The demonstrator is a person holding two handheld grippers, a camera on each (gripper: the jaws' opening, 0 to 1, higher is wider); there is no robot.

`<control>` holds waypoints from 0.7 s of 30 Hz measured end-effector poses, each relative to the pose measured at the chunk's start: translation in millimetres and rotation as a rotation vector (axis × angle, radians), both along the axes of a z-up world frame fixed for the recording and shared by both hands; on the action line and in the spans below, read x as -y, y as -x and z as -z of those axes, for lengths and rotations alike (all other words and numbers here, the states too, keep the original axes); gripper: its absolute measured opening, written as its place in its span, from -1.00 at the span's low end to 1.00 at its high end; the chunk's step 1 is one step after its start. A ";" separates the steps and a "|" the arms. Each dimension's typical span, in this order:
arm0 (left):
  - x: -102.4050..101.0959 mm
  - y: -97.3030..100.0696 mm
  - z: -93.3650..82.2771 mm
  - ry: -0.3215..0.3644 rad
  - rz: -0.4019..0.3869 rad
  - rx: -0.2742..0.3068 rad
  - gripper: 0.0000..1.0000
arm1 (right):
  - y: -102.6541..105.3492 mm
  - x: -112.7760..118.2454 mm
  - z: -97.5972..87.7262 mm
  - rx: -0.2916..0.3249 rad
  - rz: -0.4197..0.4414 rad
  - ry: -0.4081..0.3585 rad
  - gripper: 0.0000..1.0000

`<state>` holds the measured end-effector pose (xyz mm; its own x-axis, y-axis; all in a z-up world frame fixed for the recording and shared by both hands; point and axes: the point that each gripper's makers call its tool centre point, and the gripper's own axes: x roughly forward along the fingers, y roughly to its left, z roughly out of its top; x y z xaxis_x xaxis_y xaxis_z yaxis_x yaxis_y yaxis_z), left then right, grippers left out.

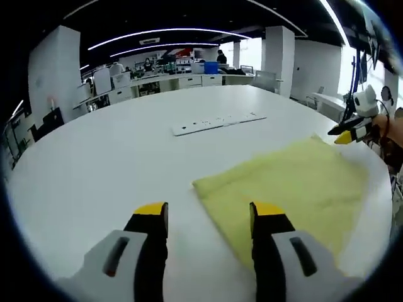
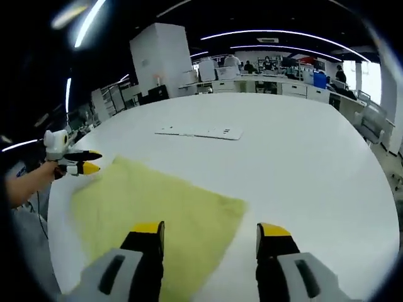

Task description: Fold the garment on the visible template until the final outline fits inside the template.

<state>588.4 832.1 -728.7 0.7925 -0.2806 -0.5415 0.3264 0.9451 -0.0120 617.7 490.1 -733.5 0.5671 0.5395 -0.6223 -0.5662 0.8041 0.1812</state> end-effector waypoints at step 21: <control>15.9 74.6 2.8 -0.007 0.179 -0.046 0.04 | 97.4 2.9 1.1 -0.099 -0.138 0.023 0.21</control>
